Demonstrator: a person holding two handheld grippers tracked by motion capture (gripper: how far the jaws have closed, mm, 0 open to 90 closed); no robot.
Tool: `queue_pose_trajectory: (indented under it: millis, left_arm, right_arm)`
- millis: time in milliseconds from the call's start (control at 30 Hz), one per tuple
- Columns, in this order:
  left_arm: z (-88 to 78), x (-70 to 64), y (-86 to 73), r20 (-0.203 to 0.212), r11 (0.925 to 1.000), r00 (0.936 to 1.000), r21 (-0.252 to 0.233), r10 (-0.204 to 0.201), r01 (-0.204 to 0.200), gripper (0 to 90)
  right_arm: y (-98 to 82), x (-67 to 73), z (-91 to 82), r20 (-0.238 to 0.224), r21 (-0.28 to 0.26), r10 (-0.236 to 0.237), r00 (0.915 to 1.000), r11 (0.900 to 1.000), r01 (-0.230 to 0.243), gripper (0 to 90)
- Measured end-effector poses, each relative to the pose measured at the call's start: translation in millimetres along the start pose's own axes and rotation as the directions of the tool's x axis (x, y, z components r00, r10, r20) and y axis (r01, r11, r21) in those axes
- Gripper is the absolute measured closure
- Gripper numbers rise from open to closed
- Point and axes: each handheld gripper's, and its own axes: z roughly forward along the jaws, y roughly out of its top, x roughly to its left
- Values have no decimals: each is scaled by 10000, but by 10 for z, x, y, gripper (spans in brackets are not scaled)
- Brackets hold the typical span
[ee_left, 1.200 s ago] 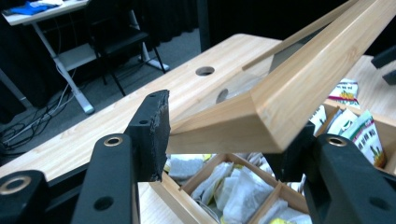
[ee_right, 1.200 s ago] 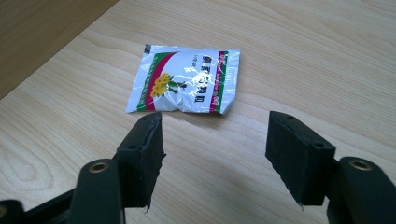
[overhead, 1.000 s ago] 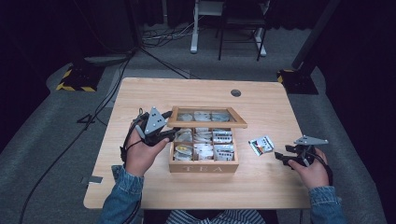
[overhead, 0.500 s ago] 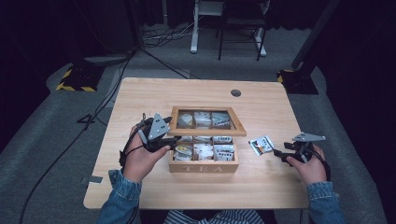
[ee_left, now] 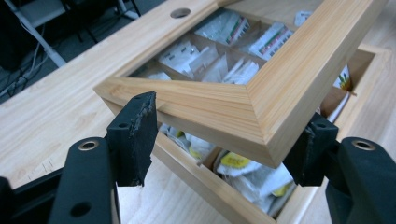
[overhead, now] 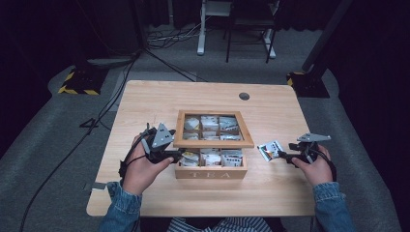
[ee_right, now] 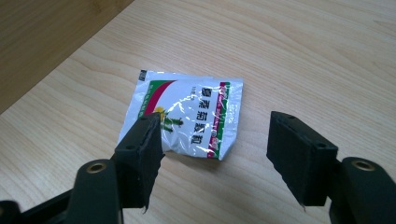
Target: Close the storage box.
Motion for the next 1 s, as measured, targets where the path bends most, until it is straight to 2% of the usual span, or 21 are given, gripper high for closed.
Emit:
queue_pose_trajectory:
  millis: [133,467,667,900,1000]
  left_arm:
    - [-9,-14,-25,118,9995,9999,314,92,-95,355]
    - [-6,-40,-84,559,9931,9984,1169,-5,-60,352]
    - [40,-65,-105,721,9826,9974,1856,-32,-103,352]
    - [76,-71,-118,864,9748,9962,2226,-40,-154,351]
    - [102,-79,-128,936,9683,9956,2489,-20,-215,350]
  right_arm:
    - [38,8,24,-50,-35,-43,10000,10000,43,366]
    - [101,30,66,-115,-50,-98,9999,9999,98,365]
    - [112,24,68,-80,-75,-75,9999,9999,74,365]
    - [105,32,72,-100,-53,-66,9999,10000,65,365]
    - [101,31,68,-94,-42,-40,9999,10000,40,365]
